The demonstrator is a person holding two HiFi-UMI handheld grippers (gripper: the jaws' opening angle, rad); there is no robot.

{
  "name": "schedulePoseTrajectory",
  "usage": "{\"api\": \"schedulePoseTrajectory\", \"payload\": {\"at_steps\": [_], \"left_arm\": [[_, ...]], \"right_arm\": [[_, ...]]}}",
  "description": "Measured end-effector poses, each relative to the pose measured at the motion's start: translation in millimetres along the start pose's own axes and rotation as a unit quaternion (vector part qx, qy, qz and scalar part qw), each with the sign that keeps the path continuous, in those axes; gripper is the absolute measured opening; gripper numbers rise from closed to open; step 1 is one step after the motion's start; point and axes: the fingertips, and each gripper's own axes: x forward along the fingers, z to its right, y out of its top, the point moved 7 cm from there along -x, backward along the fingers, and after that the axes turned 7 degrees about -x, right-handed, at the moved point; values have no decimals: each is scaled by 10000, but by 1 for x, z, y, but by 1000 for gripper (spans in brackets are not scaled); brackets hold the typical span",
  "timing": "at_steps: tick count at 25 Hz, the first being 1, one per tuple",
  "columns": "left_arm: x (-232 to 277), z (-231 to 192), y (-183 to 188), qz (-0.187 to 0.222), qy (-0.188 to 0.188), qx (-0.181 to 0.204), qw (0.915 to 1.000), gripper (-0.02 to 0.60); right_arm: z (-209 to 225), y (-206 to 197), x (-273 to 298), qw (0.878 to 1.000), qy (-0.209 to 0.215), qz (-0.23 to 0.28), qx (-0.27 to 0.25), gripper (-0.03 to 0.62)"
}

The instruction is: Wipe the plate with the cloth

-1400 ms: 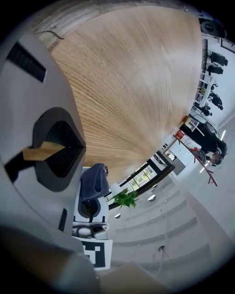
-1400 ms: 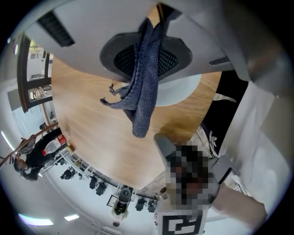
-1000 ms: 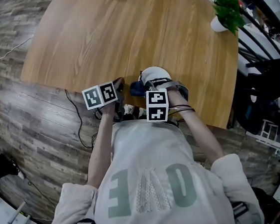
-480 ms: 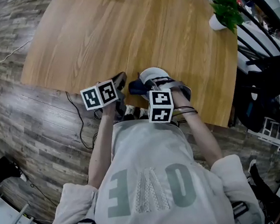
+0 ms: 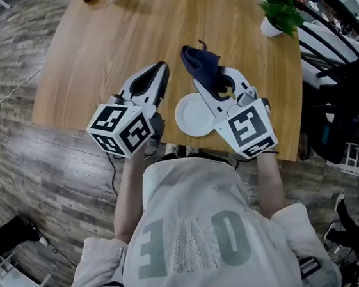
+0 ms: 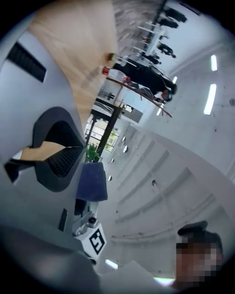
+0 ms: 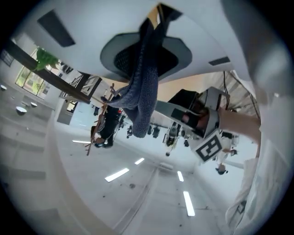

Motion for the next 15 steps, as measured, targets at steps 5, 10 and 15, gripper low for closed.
{"api": "schedulePoseTrajectory", "payload": {"at_steps": [5, 10, 15], "left_arm": [[2, 54, 56, 565, -3, 1867, 9808, 8], [7, 109, 73, 772, -495, 2979, 9502, 9], [16, 131, 70, 1167, -808, 2705, 9522, 9]], "right_arm": [[23, 34, -50, 9878, -1119, 959, 505, 57], [33, 22, -94, 9555, -2556, 893, 1174, 57], [31, -12, -115, 9372, -3049, 719, 1531, 57]]}}
